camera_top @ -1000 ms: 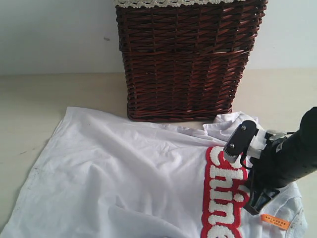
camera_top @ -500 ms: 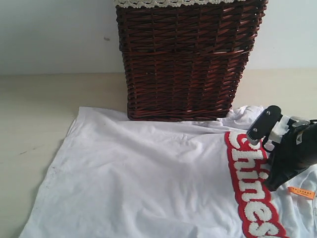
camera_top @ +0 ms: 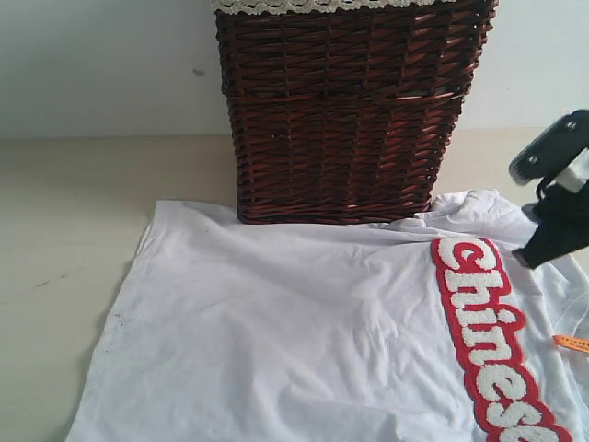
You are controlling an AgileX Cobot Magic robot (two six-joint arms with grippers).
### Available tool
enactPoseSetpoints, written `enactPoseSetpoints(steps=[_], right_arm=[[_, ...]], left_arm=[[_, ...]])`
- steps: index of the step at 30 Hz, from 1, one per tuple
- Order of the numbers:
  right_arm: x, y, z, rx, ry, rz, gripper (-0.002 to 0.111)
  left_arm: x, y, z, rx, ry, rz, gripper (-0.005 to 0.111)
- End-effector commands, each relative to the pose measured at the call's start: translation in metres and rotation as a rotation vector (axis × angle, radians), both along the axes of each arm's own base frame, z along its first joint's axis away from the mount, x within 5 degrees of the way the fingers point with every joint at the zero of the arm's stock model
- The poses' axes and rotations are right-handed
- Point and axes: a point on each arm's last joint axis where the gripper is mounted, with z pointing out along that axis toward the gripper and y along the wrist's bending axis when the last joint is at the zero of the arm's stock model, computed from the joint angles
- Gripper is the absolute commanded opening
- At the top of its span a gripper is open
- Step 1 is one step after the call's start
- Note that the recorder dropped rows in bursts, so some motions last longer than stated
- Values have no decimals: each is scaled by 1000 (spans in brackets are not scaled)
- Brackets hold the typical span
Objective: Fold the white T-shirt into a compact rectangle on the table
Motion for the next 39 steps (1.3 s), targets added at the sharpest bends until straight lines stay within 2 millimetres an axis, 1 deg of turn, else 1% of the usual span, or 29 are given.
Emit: enactPoseSetpoints(steps=[1, 3, 5, 7, 10, 13, 15, 16, 18, 20, 21, 24, 27, 31, 33, 35, 37, 39], right_arm=[[27, -27, 1, 165, -101, -247, 41], [40, -30, -7, 162, -45, -256, 50], [51, -31, -19, 164, 52, -265, 56], [58, -30, -28, 158, 117, -262, 57], [69, -31, -40, 122, 152, -228, 57], [73, -31, -51, 74, 194, -182, 54], [72, -31, -59, 49, 231, -160, 49], [71, -31, -62, 46, 254, -160, 44], [68, -32, -64, 43, 295, -164, 29], [64, -32, -64, 38, 341, -169, 7], [62, -32, -62, 36, 357, -171, 0], [56, -32, -52, 7, 391, -151, 0], [47, -33, -40, -71, 454, -67, 0], [26, -29, -32, -126, 655, 81, 0], [12, -25, -33, -113, 802, 175, 0], [4, -22, -34, -90, 879, 225, 0], [5, -21, -34, -74, 870, 221, 4], [10, -22, -34, -86, 813, 211, 15]], left_arm=[[0, 0, -1, -7, -2, -1, 78], [0, 0, -1, -7, -2, -1, 78], [0, 0, -1, -7, -2, -1, 78], [0, 0, -1, -7, -2, -1, 78], [0, 0, -1, -7, -2, -1, 78], [0, 0, -1, -7, -2, -1, 78], [0, 0, -1, -7, -2, -1, 78], [0, 0, -1, -7, -2, -1, 78], [0, 0, -1, -7, -2, -1, 78], [0, 0, -1, -7, -2, -1, 78], [0, 0, -1, -7, -2, -1, 78], [0, 0, -1, -7, -2, -1, 78], [0, 0, -1, -7, -2, -1, 78], [0, 0, -1, -7, -2, -1, 78], [0, 0, -1, -7, -2, -1, 78], [0, 0, -1, -7, -2, -1, 78], [0, 0, -1, -7, -2, -1, 78], [0, 0, -1, -7, -2, -1, 78]])
